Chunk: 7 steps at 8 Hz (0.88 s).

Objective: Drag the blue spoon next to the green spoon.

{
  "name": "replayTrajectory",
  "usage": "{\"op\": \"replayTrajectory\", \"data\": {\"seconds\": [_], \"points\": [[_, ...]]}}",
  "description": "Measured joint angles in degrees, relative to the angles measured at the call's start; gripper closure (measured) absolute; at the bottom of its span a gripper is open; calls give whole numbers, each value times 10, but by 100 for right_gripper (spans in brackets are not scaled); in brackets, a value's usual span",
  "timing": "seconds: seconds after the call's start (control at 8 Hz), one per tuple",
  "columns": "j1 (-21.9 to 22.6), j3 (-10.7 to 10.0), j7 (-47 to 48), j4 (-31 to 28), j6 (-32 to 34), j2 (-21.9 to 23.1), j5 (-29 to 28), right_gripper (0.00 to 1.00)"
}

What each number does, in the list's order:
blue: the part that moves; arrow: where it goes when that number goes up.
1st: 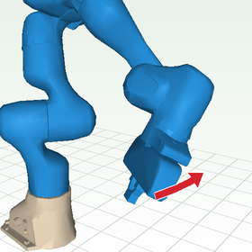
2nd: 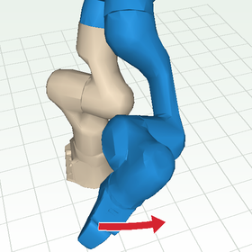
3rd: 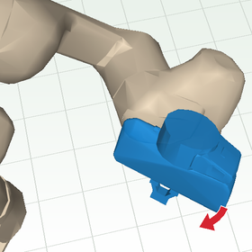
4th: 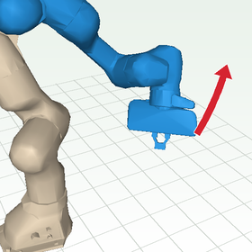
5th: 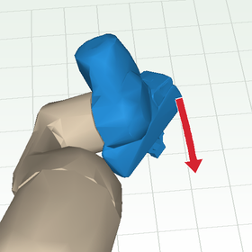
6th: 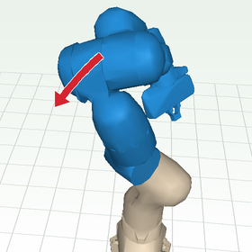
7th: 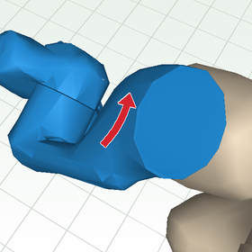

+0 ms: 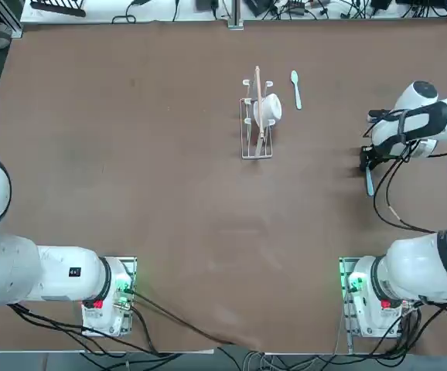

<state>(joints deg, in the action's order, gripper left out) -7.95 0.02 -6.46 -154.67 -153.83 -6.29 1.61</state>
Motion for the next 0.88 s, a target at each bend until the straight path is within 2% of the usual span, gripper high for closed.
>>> {"op": "replayTrajectory", "data": {"seconds": [0.25,0.38,0.88], "points": [[3,1,0,0,3,4,0,82],[3,0,0,0,3,4,0,84],[3,0,-1,0,3,4,0,85]]}}
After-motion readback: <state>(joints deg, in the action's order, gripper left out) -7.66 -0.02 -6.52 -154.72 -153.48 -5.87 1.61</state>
